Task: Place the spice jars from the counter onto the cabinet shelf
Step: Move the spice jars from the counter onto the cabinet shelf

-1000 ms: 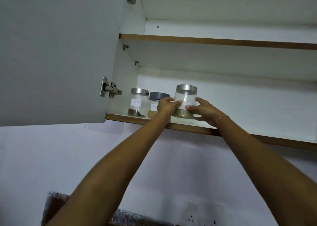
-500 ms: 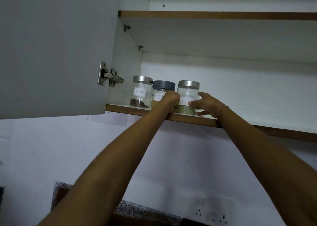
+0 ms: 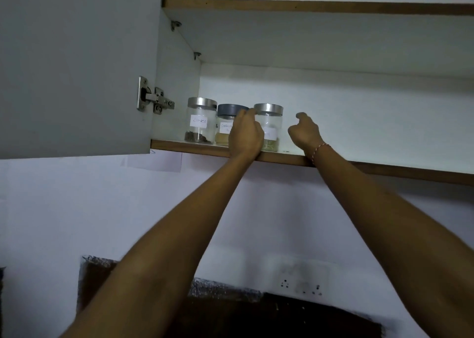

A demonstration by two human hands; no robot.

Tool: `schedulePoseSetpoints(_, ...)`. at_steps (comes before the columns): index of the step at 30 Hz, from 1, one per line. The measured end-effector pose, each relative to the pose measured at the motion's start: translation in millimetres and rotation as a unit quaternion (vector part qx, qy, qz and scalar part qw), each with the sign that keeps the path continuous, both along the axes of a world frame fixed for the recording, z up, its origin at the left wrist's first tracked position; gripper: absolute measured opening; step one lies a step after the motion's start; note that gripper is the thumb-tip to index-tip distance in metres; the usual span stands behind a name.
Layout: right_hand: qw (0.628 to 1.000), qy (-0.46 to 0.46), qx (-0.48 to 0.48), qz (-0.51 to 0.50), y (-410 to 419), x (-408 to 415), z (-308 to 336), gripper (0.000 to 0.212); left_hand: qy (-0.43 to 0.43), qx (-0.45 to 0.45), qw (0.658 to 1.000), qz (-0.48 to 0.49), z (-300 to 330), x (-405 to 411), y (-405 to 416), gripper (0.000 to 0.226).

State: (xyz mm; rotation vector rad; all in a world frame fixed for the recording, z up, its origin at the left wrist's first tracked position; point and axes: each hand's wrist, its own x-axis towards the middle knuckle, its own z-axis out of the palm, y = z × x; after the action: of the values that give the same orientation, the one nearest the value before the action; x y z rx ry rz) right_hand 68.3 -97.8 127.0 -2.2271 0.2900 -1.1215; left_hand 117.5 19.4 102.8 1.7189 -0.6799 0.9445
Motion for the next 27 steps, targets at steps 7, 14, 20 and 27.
schedulePoseSetpoints(7,0.951,-0.222,-0.186,-0.112,46,-61,-118,0.036,-0.057,-0.048,0.99,-0.121,-94,-92,-5,0.054)
schedulePoseSetpoints(14,0.982,-0.066,-0.12,-0.132,45,-133,-292,0.04,0.109,0.026,0.978,-0.173,-282,-146,-1,0.047)
schedulePoseSetpoints(20,0.98,0.072,-0.079,-0.169,41,-219,-421,0.04,0.261,0.109,0.927,-0.245,-433,-233,11,0.048)
schedulePoseSetpoints(27,0.938,0.3,-0.134,-0.105,39,-339,-537,0.04,0.387,0.338,0.73,-0.45,-533,-302,26,0.037)
